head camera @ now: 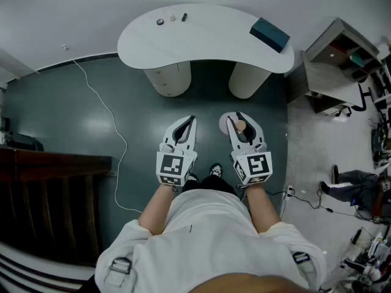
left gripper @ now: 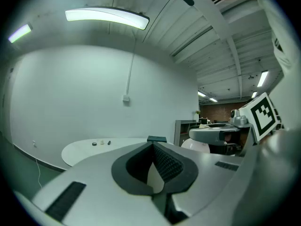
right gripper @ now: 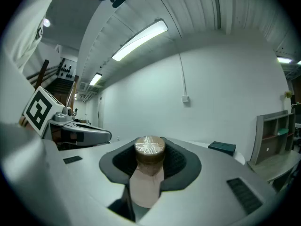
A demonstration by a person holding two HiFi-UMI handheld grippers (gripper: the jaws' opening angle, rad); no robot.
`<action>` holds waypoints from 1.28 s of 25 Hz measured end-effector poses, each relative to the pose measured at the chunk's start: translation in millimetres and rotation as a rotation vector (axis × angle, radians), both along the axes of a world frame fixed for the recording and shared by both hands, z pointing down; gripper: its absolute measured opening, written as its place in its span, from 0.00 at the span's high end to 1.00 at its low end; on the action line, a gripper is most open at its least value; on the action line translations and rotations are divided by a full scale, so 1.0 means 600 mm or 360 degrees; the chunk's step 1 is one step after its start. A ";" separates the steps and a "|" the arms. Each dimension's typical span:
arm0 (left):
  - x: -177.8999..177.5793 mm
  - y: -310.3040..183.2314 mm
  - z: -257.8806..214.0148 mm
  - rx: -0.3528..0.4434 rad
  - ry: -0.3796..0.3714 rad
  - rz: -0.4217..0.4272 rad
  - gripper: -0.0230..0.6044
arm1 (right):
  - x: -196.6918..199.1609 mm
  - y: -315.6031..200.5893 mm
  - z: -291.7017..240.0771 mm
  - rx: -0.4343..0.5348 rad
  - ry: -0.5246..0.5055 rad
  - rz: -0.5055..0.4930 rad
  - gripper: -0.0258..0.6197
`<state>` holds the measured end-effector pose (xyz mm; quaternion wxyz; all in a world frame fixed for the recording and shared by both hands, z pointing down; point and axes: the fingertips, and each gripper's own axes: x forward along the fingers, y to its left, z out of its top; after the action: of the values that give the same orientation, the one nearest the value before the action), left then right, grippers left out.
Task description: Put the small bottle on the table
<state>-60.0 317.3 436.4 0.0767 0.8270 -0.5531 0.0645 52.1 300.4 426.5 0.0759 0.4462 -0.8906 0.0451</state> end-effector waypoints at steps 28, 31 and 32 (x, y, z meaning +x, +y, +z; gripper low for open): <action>0.103 -0.036 0.030 -0.0103 -0.0017 -0.0083 0.94 | 0.095 -0.045 0.014 -0.0004 -0.0035 -0.0109 0.79; 0.112 -0.059 0.035 -0.0117 -0.0018 -0.0052 0.94 | 0.102 -0.063 0.019 -0.0019 -0.0033 -0.0087 0.79; 0.115 -0.068 0.037 -0.0120 -0.0015 -0.0042 0.94 | 0.105 -0.070 0.020 -0.0022 -0.0031 -0.0081 0.79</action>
<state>9.0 276.4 458.8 0.1061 0.8160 -0.5614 0.0880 114.9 258.5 438.8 0.0716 0.4224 -0.9020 0.0537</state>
